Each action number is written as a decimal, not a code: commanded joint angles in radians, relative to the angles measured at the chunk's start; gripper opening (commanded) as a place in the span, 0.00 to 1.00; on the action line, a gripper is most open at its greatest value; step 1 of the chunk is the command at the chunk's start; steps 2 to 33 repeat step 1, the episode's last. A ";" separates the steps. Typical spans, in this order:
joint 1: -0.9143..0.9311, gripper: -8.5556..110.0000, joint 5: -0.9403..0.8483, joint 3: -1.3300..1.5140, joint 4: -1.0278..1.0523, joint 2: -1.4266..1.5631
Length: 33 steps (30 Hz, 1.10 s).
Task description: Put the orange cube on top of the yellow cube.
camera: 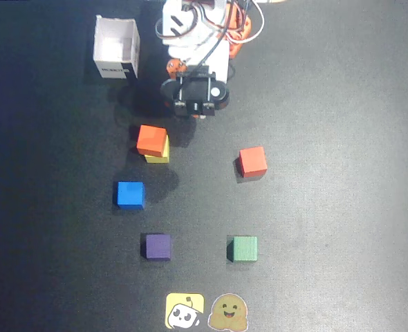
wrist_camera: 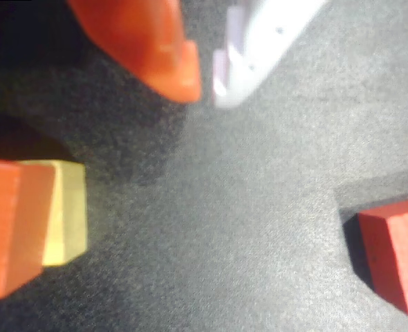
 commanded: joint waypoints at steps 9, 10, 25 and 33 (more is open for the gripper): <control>0.006 0.07 0.008 -0.005 0.003 0.005; 0.006 0.07 0.008 -0.005 0.003 0.005; 0.006 0.07 0.008 -0.005 0.003 0.005; 0.006 0.07 0.008 -0.005 0.003 0.005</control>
